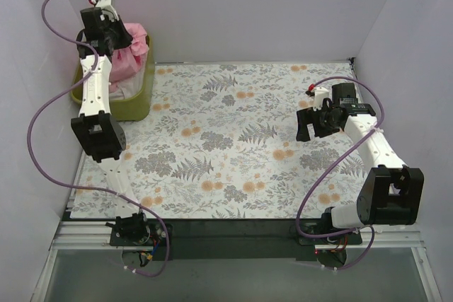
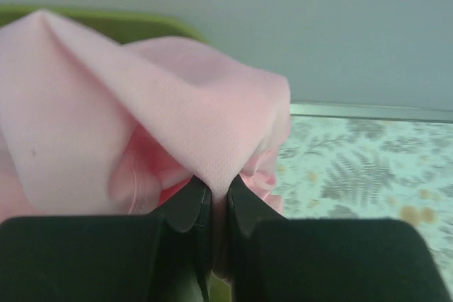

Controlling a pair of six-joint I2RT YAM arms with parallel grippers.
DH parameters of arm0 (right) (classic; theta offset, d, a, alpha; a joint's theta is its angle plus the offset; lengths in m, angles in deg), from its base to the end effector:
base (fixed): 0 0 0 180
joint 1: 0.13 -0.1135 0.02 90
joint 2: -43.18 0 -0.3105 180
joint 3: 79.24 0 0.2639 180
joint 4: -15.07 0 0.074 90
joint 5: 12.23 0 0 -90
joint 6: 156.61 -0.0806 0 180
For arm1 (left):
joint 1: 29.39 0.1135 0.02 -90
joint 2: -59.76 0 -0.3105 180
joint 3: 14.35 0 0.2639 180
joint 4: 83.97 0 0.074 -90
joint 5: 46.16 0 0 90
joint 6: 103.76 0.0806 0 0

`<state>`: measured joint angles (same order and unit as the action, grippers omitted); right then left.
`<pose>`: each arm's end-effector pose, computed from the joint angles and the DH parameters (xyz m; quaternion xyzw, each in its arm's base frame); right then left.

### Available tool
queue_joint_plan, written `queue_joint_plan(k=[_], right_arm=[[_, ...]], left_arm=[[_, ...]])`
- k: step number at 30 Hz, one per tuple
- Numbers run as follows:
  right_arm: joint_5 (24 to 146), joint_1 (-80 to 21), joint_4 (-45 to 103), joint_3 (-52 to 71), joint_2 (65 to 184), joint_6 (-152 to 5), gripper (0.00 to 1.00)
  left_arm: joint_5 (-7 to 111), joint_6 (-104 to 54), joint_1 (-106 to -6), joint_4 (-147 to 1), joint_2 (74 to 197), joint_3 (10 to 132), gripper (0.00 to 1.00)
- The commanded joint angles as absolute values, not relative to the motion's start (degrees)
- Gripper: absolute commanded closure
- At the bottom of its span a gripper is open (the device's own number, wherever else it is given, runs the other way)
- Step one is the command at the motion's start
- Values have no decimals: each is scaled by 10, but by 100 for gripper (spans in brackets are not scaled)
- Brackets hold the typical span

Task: Fold and stack the t-shirts
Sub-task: Grab the tshirt from the pile, then move the tshirt to the center of the board

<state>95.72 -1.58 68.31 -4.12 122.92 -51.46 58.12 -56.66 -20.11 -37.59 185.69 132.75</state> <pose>0.3072 0.0326 0.2702 -0.1797 0.9330 0.1162 0.2894 0.5814 0.0749 0.3954 -0.3087 0.7817 -0.2542 0.4785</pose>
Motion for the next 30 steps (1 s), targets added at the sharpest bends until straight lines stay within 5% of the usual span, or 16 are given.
queue_joint_plan(k=[1, 9, 17, 18, 19, 20, 21, 30], right_arm=[[984, -7, 669, -26, 1212, -520, 2], [1016, 24, 671, -3, 1202, -522, 2], [1037, 42, 672, -11, 1189, -514, 2], [1040, 44, 672, -11, 1189, -513, 2], [1042, 44, 672, -11, 1189, -511, 2], [1047, 44, 672, -11, 1187, -509, 2], [1048, 45, 672, -12, 1184, -507, 2], [1104, 31, 684, -15, 1196, -493, 2]], left_arm=[[689, -603, -244, -409, 1697, 1335, 100], [787, -683, -358, -426, 1628, 1344, 100], [925, -805, -364, -496, 1611, 1324, 100], [927, -795, -364, -492, 1593, 1300, 89], [928, -782, -364, -489, 1577, 1235, 47], [927, -744, -364, -488, 1559, 1185, 18], [924, -725, -364, -482, 1517, 1099, 2], [831, -533, -352, -321, 1441, 867, 3]])
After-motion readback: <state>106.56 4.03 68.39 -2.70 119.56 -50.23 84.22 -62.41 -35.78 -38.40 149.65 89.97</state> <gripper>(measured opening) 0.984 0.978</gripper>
